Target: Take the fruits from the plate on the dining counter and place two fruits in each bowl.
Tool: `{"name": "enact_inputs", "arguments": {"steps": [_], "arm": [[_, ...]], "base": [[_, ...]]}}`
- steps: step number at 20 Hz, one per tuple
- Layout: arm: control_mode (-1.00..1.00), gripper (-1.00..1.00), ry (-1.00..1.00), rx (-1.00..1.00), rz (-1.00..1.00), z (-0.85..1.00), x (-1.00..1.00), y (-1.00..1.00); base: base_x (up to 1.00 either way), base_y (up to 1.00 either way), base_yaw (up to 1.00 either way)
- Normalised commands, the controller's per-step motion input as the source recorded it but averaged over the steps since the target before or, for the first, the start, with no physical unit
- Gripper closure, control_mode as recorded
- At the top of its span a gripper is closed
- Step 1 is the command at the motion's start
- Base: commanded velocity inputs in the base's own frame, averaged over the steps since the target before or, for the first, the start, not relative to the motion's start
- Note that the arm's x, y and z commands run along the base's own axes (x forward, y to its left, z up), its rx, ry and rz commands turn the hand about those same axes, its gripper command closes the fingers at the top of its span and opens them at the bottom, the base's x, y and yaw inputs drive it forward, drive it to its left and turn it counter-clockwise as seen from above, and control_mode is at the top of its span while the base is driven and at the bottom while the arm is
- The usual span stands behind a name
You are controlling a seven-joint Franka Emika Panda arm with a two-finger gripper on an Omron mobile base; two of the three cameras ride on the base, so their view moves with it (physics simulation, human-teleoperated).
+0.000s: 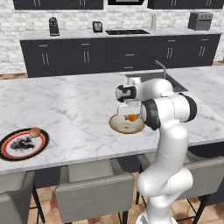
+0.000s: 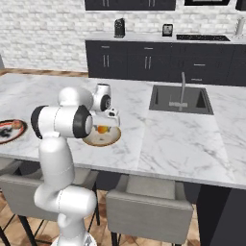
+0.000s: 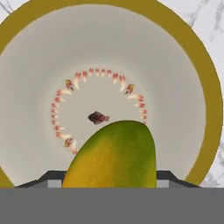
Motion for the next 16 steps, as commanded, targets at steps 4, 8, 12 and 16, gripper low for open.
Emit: {"name": "enact_inputs", "arguments": {"steps": [4,8,12,16], "arm": [[-1.00,1.00,-0.03,0.00,0.01,-0.34,0.00,0.15],[-1.00,1.00,0.00,0.00,0.02,-0.35,0.00,0.06],[-1.00,1.00,0.00,0.00,0.01,-0.29,0.00,0.01],[-1.00,1.00,0.00,0.01,0.01,-0.13,0.00,0.00]], "base": [[0.00,0.00,0.00],[0.00,0.00,0.00],[0.00,0.00,0.00],[0.00,0.00,0.00]]}}
